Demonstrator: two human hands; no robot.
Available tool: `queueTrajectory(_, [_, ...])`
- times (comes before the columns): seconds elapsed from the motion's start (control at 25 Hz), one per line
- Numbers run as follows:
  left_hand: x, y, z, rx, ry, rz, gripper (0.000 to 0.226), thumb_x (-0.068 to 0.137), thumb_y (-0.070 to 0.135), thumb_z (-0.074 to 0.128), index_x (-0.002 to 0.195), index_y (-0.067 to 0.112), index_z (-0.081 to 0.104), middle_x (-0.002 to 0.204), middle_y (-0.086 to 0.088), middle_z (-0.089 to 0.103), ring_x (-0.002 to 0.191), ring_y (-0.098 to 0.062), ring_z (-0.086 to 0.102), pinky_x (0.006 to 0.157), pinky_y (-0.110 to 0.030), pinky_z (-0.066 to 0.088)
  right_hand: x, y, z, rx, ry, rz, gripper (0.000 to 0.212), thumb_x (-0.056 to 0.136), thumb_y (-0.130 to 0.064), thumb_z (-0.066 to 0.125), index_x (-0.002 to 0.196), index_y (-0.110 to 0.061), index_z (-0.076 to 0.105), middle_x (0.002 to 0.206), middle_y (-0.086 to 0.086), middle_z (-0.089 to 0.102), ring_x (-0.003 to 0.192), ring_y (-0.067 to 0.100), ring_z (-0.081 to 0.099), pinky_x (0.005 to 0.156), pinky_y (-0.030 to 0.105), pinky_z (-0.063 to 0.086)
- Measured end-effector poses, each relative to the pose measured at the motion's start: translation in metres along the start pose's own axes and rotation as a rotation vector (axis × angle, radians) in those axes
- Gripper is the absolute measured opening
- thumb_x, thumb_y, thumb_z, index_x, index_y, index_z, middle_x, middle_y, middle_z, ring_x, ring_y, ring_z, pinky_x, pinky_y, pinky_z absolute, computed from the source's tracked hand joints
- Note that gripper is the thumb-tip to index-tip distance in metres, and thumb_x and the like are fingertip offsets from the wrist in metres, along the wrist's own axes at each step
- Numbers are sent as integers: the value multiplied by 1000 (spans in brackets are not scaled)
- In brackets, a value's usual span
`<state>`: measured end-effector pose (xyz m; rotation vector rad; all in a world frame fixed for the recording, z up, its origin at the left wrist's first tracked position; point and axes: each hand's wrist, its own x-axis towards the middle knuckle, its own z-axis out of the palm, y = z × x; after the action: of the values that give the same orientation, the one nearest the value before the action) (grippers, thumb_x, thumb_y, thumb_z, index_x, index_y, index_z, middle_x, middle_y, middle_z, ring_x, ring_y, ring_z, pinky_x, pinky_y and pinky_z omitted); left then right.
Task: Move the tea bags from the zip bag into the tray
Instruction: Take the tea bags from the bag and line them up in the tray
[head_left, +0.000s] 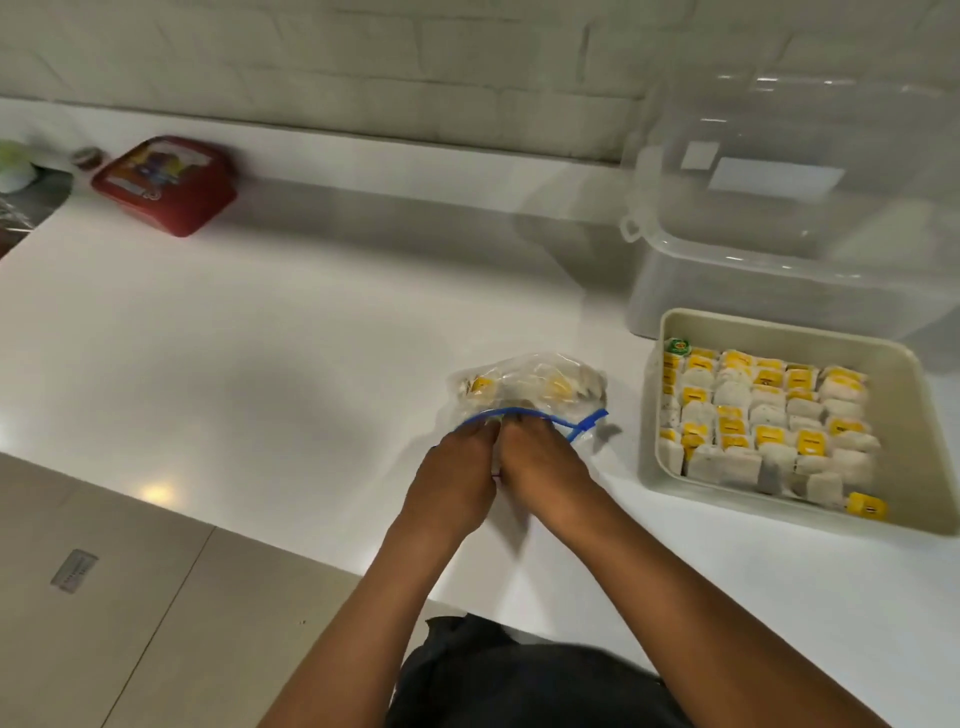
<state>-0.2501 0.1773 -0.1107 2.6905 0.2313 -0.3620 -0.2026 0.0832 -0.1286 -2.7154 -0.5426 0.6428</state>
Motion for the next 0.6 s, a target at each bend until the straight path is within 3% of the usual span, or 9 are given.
queueTrajectory(0.16, [5, 1, 0, 234, -153, -44, 31, 90, 2, 46, 113, 12, 64, 115, -11, 64, 102, -30, 64, 74, -30, 44, 19, -4, 4, -71, 14, 169, 26, 97, -8, 47, 117, -7, 63, 121, 10, 65, 112, 27, 62, 79, 32, 46])
queueTrajectory(0.32, [7, -11, -1, 278, -111, 31, 32, 89, 1, 47, 113, 13, 65, 114, -7, 64, 105, -27, 62, 74, -29, 42, 34, -9, 6, -6, -42, 216, 13, 94, -12, 53, 86, -11, 63, 107, 8, 69, 92, 23, 63, 73, 29, 42])
queueTrajectory(0.4, [9, -22, -2, 201, -22, 60, 32, 86, 0, 49, 110, 14, 65, 113, -5, 62, 105, -27, 59, 76, -30, 45, 38, -9, 10, 108, -36, 208, 18, 92, -13, 56, 75, -12, 53, 96, 10, 66, 84, 22, 57, 72, 28, 42])
queueTrajectory(0.52, [6, -34, -3, -24, 276, 169, 21, 80, 3, 58, 93, 17, 67, 96, -2, 63, 87, -24, 62, 69, -34, 51, 39, -10, 19, 171, -14, 188, 7, 88, -16, 62, 87, -12, 57, 88, 5, 59, 89, 25, 62, 70, 29, 42])
queueTrajectory(0.6, [9, -39, -4, -250, 513, 227, 14, 78, 7, 64, 86, 18, 65, 86, 2, 60, 74, -16, 59, 65, -27, 47, 37, -12, 22, 113, 6, 209, 9, 89, -20, 62, 93, -15, 56, 93, 5, 60, 89, 23, 60, 75, 31, 49])
